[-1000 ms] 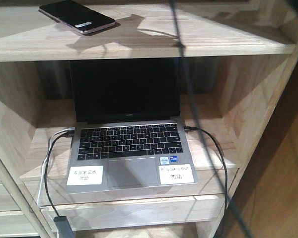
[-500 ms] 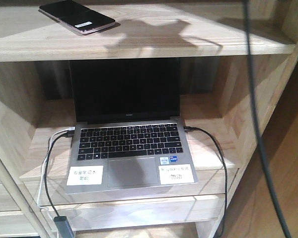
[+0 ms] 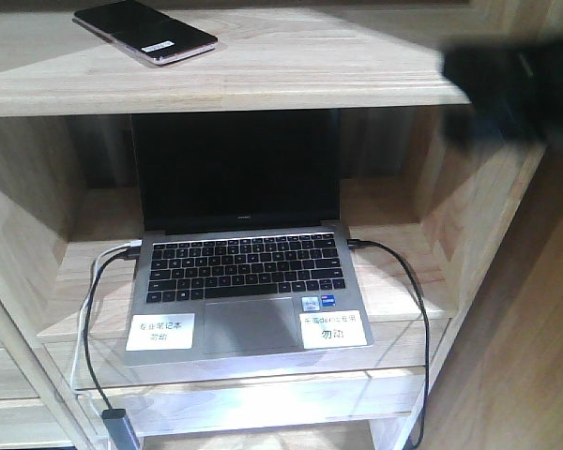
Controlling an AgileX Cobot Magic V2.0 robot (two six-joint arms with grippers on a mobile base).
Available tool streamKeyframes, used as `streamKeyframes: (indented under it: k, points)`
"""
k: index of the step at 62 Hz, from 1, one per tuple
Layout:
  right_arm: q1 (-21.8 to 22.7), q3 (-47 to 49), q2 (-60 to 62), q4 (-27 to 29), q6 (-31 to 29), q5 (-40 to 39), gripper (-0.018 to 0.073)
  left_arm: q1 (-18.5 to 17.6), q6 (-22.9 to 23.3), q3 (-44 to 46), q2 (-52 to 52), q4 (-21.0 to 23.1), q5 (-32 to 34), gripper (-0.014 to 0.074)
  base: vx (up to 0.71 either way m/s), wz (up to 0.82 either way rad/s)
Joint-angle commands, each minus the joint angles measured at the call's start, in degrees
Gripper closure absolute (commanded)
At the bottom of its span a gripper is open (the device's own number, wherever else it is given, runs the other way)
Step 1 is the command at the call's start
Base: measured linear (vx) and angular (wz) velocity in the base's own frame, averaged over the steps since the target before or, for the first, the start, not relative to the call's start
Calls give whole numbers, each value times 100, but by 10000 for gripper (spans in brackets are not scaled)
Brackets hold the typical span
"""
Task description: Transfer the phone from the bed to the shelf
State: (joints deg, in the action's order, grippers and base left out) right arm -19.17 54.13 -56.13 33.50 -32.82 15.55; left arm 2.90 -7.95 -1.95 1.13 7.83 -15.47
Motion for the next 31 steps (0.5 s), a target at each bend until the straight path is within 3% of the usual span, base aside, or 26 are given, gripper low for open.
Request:
streamKeyframes:
  k: [1, 31]
  points:
    - [25, -396, 551, 86, -68, -497, 564, -32, 22, -15, 28, 54, 388, 596, 0, 0]
    - [25, -2696, 2950, 137, -63, -527, 564, -32, 22, -15, 28, 54, 388, 596, 0, 0]
